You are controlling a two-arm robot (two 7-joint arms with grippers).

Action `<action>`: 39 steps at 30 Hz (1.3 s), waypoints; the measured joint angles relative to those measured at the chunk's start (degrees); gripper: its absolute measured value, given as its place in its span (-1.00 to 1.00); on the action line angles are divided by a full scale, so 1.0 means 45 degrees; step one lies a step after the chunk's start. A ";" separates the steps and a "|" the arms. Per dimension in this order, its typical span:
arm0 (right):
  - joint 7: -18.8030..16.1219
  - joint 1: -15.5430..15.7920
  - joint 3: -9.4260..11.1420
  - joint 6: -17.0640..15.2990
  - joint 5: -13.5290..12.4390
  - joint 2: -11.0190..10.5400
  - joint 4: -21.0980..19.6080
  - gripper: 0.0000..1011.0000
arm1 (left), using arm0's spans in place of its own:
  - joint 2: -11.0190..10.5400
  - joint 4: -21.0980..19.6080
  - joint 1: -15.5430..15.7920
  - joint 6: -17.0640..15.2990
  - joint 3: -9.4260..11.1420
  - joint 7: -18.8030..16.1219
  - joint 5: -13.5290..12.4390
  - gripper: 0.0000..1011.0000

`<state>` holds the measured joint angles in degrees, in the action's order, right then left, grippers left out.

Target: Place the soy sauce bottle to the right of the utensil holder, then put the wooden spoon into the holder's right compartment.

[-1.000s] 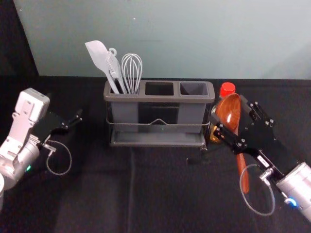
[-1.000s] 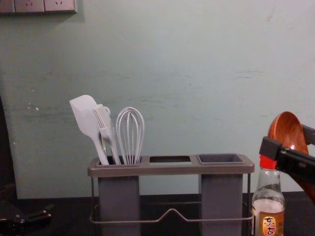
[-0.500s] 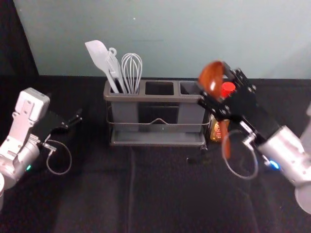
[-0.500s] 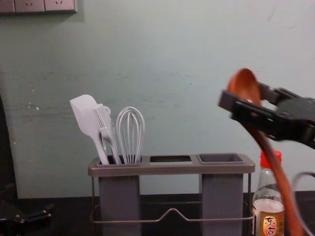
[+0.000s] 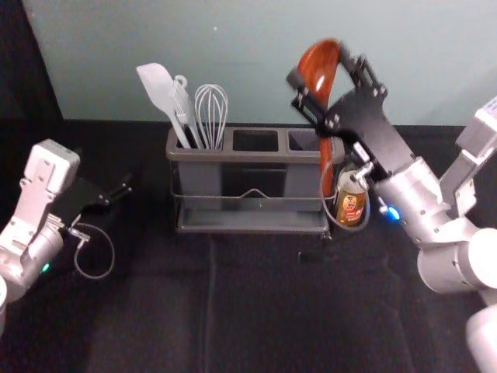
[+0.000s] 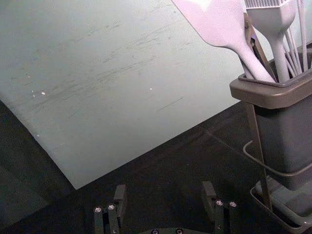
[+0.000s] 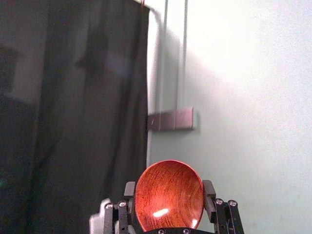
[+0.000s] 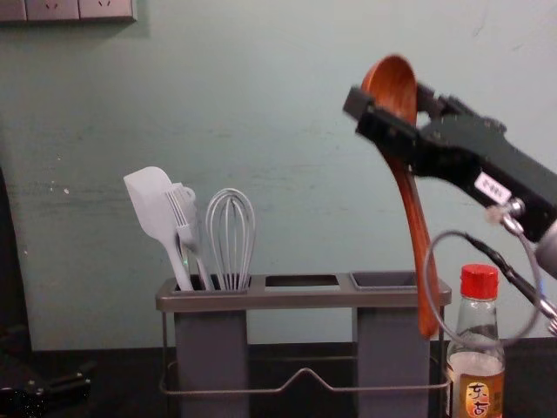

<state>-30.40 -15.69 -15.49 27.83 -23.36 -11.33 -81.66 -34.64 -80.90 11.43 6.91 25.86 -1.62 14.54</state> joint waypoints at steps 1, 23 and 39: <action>-0.0004 -0.0152 0.0024 0.0350 -0.0111 0.0190 0.0246 0.66 | 0.0000 0.0001 0.0000 0.0000 0.0000 0.0000 0.0001 0.99; -0.0288 -0.2130 0.0917 0.3654 -0.0190 0.2064 0.3646 0.66 | 0.0000 0.0001 0.0001 -0.0001 0.0000 0.0000 0.0001 0.99; -0.1254 -0.2996 0.1010 0.5070 0.0297 0.2316 0.5798 0.66 | 0.0000 0.0000 0.0000 -0.0001 0.0001 0.0000 0.0001 0.99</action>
<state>-36.04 -29.18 -10.94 50.65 -22.03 -0.91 -55.57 -34.65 -80.90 11.43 6.90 25.86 -1.62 14.55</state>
